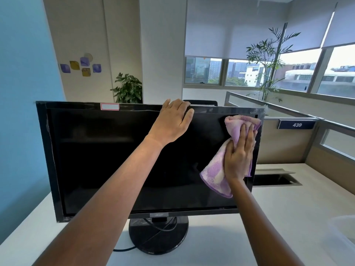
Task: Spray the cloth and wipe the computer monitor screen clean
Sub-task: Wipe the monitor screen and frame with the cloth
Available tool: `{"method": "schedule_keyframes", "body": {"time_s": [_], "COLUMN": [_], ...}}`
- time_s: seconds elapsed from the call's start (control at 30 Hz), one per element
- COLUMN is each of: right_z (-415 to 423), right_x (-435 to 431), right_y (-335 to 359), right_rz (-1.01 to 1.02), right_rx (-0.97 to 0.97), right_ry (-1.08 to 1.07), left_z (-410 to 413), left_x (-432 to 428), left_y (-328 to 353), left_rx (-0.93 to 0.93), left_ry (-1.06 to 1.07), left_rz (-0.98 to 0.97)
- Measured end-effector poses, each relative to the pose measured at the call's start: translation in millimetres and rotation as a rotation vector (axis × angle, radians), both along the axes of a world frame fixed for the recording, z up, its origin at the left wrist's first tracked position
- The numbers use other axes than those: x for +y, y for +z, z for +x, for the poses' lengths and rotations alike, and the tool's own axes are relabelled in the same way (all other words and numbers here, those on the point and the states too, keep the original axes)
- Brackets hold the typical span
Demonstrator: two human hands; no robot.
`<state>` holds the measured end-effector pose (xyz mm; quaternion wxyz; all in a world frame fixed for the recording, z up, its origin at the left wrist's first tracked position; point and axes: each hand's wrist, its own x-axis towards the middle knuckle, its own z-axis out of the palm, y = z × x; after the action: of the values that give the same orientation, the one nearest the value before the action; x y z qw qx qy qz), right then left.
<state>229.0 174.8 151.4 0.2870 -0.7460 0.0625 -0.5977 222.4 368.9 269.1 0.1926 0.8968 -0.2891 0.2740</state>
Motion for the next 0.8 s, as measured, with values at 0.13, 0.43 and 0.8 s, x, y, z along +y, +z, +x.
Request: {"method": "schedule_keyframes", "body": {"time_s": [0.13,0.43,0.8], "right_z": [3.0,9.2,-3.3], "right_x": [41.7,43.2,71.8], "right_y": [14.1,6.7,-69.2], "right_rz": [0.082,-0.034,0.605], "right_rx": [0.044,0.085,0.088], "right_ry": [-0.002,-0.012,-0.065], "left_z": [0.5,0.7,2.8], "left_x": [0.7,3.9,5.6], "left_y": [1.5,9.7,3.2], "left_rx": [0.006,0.013,-0.027], "left_ry": [0.010,-0.030,-0.056], "left_rz": [0.003,0.076,0.059]}}
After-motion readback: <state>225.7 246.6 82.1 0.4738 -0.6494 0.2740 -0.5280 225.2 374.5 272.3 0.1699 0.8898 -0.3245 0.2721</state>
